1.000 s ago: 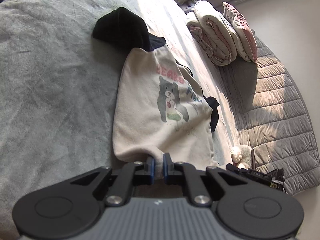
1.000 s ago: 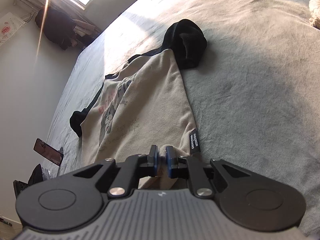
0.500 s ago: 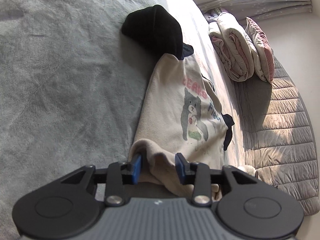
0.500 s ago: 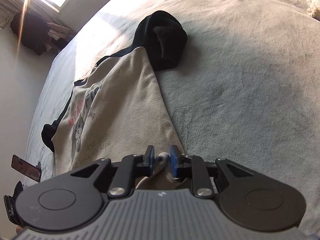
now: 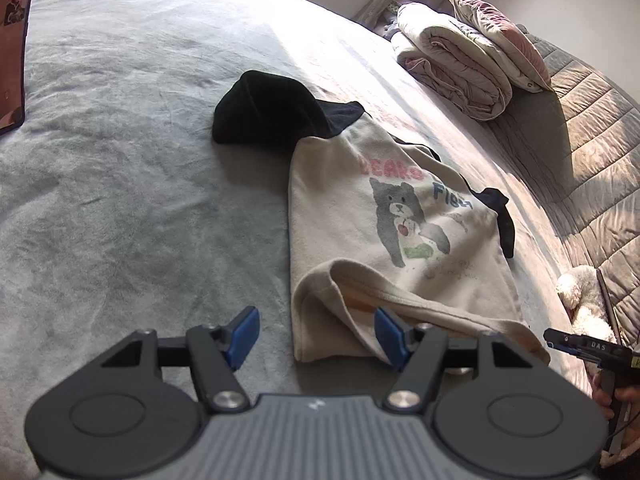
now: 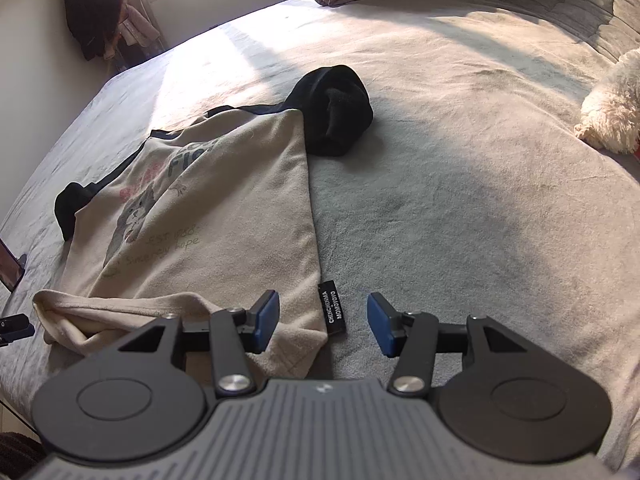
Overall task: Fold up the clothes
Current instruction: 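Lay the hem down with the left gripper while the right gripper opens and releases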
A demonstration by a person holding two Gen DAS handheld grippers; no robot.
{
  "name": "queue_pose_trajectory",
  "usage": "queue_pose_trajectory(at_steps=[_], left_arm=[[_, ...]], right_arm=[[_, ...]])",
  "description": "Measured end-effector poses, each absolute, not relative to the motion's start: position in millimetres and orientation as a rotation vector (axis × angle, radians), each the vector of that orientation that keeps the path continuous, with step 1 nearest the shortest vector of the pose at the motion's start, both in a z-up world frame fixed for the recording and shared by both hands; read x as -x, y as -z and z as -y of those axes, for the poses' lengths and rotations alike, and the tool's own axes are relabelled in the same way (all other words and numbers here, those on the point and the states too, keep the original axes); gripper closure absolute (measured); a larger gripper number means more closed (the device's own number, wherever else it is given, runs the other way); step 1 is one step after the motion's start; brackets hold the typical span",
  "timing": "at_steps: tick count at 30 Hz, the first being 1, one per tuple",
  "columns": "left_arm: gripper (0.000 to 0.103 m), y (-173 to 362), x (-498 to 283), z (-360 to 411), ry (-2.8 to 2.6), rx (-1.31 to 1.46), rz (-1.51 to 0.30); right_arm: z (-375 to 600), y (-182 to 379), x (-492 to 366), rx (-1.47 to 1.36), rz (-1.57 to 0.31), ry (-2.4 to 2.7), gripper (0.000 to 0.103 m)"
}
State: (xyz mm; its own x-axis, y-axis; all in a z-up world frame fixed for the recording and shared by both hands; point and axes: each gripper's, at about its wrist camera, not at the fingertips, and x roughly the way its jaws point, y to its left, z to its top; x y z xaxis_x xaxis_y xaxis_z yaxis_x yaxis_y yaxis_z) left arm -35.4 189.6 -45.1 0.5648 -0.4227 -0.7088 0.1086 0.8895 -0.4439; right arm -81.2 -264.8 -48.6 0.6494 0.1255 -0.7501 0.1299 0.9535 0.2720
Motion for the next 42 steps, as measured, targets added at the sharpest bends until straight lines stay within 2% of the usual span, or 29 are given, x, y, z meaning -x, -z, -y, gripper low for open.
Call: queue_pose_trajectory(at_steps=[13, 15, 22, 24, 26, 30, 31, 33, 36, 39, 42], left_arm=[[0.042, 34.2, 21.9, -171.7, 0.288, 0.312, -0.930], [0.056, 36.9, 19.2, -162.4, 0.263, 0.278, -0.948], [0.080, 54.4, 24.3, -146.4, 0.170, 0.226, -0.974], [0.090, 57.4, 28.5, -145.8, 0.145, 0.225, -0.961], [0.097, 58.9, 33.4, -144.5, 0.123, 0.218, -0.944], [0.097, 50.9, 50.7, -137.2, 0.092, 0.152, -0.880], [0.097, 48.6, 56.0, -136.3, 0.084, 0.135, -0.864], [0.098, 43.5, 67.8, -135.4, 0.069, 0.100, -0.832], [0.098, 37.7, 86.4, -137.7, 0.051, 0.081, -0.801], [0.098, 32.7, 107.7, -139.8, 0.044, 0.077, -0.776], [0.098, 25.9, 127.7, -140.0, 0.036, 0.068, -0.753]], right_arm=[[249.6, 54.7, 108.7, -0.282, -0.868, -0.014, 0.046], [247.5, 57.3, 108.8, -0.287, -0.867, -0.013, 0.046], [229.7, 61.2, 118.2, -0.259, -0.850, -0.033, 0.046], [227.8, 63.9, 116.7, -0.263, -0.848, -0.027, 0.046], [225.6, 67.5, 114.3, -0.260, -0.841, -0.010, 0.046], [217.8, 78.5, 111.1, -0.156, -0.797, 0.052, 0.046], [215.5, 81.4, 110.6, -0.122, -0.786, 0.067, 0.049], [215.3, 83.4, 111.4, -0.079, -0.767, 0.099, 0.075], [221.7, 80.0, 114.9, -0.093, -0.746, 0.131, 0.091], [225.4, 69.1, 121.7, -0.121, -0.727, 0.146, 0.097], [224.2, 54.5, 129.5, -0.109, -0.711, 0.145, 0.097]])
